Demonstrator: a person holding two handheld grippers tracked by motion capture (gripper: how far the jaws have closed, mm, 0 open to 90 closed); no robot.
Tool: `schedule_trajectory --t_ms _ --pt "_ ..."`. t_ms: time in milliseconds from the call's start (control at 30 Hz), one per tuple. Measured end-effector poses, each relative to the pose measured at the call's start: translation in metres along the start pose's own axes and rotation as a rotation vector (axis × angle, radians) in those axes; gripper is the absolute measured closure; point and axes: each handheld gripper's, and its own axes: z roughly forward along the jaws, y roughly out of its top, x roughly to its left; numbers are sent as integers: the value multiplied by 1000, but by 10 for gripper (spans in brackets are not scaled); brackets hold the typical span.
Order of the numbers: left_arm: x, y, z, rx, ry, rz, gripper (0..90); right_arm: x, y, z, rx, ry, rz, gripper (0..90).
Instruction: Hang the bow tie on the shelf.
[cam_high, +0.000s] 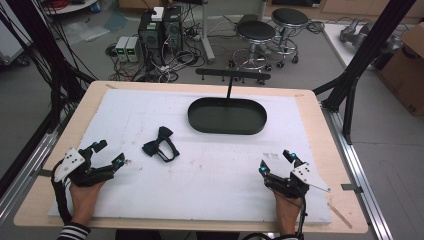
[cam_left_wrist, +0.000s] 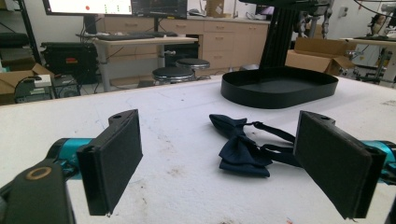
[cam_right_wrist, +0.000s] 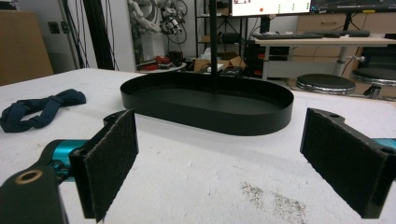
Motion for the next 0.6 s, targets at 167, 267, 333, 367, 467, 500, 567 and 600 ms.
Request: schedule_trajectory --t_ms 167,267,333,367,467,500,567,600 --pt "1 0 0 4 7 -8 158 -1 0 0 -4 4 14 103" --pt "0 0 1 5 7 -8 158 -1 0 0 -5 8 2 103" --pt "0 0 1 10 9 -1 158 -1 0 0 -4 8 3 103" --pt "0 0 1 9 10 -2 159 -1 0 0 -4 8 3 104" --pt "0 0 1 9 10 3 158 -1 0 0 -5 8 2 103" --pt "-1 0 1 9 9 1 158 -1 0 0 -5 8 2 103" --pt "0 0 1 10 11 1 158 -1 0 0 -5 7 0 103" --pt "0 0 1 8 10 0 158 -1 0 0 -5 7 -1 103"
